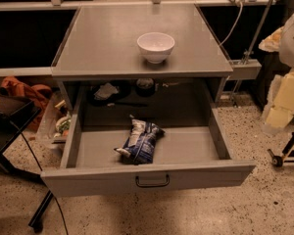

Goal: Pick blue chip bag from top drawer and place on counter

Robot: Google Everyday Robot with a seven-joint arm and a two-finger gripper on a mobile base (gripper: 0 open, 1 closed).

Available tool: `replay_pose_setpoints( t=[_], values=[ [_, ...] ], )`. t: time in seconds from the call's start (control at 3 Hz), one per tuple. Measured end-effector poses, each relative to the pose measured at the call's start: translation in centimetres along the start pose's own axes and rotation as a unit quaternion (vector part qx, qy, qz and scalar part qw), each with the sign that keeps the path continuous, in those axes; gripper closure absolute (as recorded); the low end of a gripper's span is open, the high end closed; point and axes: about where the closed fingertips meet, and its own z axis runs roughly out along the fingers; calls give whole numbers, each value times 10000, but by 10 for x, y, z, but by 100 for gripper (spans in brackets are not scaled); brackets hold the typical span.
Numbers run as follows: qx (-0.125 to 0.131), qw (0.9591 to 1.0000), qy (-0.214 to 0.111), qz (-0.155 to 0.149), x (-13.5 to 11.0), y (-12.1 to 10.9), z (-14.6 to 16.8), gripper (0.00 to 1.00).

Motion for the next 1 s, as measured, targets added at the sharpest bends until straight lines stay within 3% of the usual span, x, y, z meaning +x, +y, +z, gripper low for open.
replay_pose_setpoints(
  t=[0.67, 1.0],
  values=[
    [-21, 10000, -9, 54, -1, -2, 2, 0],
    [-249, 9986, -84, 459, -6, -6, 28, 0]
  ],
)
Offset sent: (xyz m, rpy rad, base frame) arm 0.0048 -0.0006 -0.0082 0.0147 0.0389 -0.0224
